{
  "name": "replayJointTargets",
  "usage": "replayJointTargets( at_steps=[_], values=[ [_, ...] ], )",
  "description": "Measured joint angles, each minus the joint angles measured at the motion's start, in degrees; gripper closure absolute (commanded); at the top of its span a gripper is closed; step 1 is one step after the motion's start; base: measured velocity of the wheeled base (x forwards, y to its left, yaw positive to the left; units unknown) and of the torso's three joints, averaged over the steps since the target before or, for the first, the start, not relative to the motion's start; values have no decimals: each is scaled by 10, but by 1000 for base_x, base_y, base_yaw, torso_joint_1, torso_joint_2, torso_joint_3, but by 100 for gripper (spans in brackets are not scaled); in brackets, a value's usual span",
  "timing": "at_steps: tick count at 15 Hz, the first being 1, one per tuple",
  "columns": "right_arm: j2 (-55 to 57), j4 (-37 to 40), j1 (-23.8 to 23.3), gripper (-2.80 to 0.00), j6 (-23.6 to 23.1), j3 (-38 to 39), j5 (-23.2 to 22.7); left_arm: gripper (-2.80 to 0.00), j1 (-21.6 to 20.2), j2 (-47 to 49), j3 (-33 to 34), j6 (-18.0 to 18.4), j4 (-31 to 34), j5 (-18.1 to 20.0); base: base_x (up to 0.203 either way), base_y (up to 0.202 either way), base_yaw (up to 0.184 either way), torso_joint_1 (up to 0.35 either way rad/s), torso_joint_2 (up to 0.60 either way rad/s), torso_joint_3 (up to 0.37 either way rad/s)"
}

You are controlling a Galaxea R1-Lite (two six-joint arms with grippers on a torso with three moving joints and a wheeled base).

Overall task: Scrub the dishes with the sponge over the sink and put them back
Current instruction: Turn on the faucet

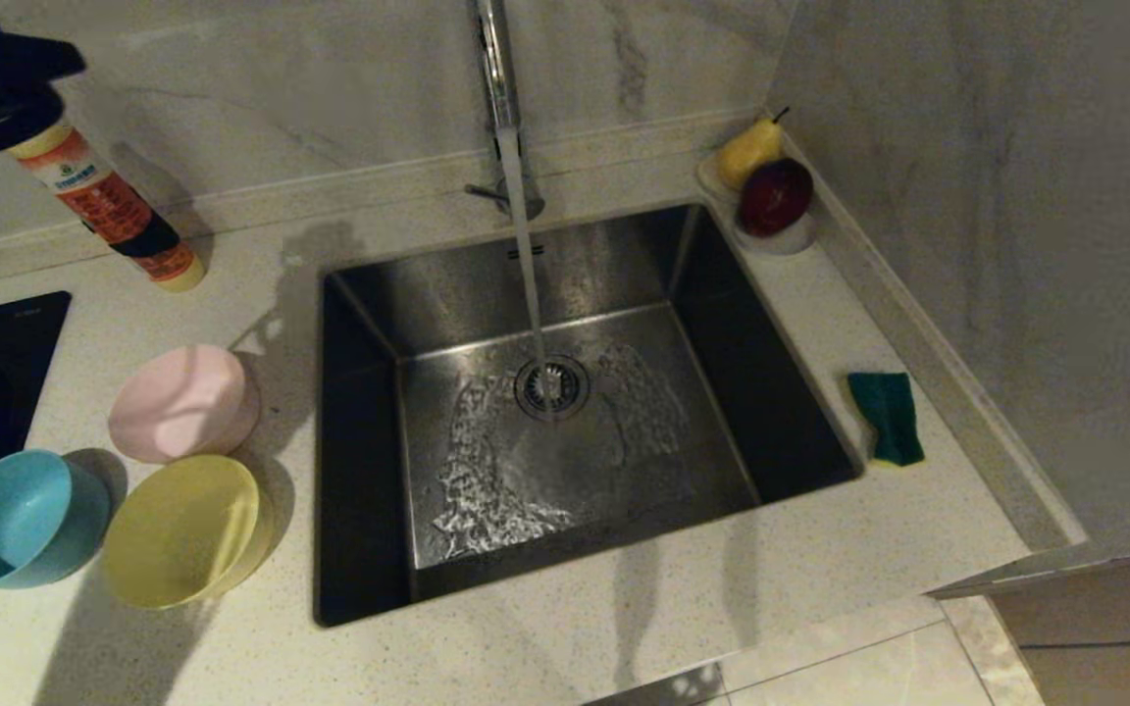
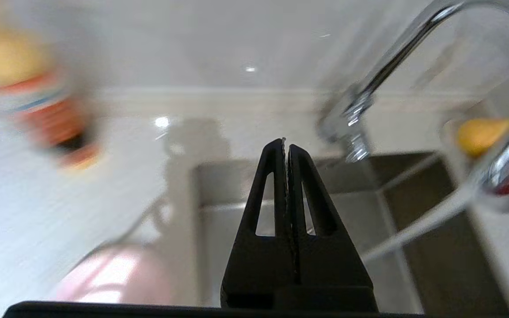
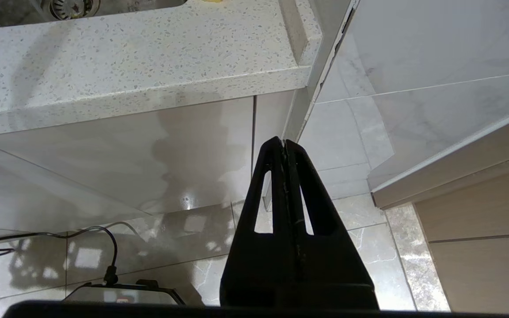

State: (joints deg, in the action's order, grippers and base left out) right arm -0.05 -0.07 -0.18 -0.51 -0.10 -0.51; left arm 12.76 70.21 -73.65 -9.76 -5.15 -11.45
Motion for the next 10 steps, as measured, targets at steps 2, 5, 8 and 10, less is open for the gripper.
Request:
replayJointTargets(
  at_steps=[2,5,8,10],
  values=[
    [0,0,0,0,0,0,0,0,-13,-81,70,10,7,-15,0,0,0,0,0,0],
    [0,0,0,0,0,0,0,0,-46,-204,166,36,11,-22,0,0,0,0,0,0],
    [0,0,0,0,0,0,0,0,-76,-337,271,56,17,-22,0,0,0,0,0,0],
    [0,0,0,0,0,0,0,0,-88,-430,333,61,39,-16,0,0,0,0,0,0]
  ],
)
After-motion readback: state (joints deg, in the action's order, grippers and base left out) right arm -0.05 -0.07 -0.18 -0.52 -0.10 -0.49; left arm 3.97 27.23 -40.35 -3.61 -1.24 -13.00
